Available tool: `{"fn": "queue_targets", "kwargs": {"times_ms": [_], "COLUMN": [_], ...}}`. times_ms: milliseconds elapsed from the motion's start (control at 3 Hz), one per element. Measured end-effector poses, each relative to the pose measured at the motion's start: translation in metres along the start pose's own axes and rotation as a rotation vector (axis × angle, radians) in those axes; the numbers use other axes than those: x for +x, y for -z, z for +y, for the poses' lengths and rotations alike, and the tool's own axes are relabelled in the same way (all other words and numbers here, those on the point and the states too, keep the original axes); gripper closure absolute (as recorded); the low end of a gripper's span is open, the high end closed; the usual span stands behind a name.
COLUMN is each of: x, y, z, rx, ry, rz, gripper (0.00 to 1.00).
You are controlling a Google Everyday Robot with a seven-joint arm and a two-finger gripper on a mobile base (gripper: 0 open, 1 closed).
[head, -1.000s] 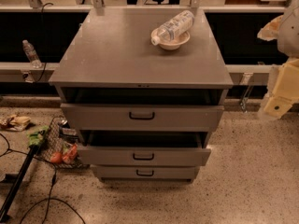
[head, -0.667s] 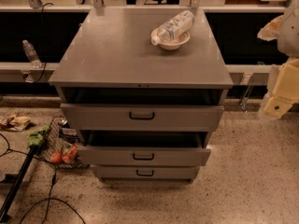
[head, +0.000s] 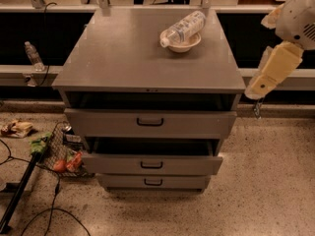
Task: Pick blue plastic bottle from paper bowl and place on counter
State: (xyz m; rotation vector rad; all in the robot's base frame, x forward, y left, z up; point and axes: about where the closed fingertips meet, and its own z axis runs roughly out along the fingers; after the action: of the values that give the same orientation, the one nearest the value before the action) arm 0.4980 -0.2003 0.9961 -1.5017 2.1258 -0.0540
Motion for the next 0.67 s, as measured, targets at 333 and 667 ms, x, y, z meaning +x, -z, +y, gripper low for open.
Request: {"fn": "queue_targets", "kwargs": {"times_ms": [333,667], "x": [-0.020,-0.050], "y": [-0.028,-0.057], "z": [-0.047,-0.090], "rx": [0.056,0.113], "ry": [-0.098,-0.227], "rz": [-0.104,-0.170], "gripper": [0.00,0.00]}}
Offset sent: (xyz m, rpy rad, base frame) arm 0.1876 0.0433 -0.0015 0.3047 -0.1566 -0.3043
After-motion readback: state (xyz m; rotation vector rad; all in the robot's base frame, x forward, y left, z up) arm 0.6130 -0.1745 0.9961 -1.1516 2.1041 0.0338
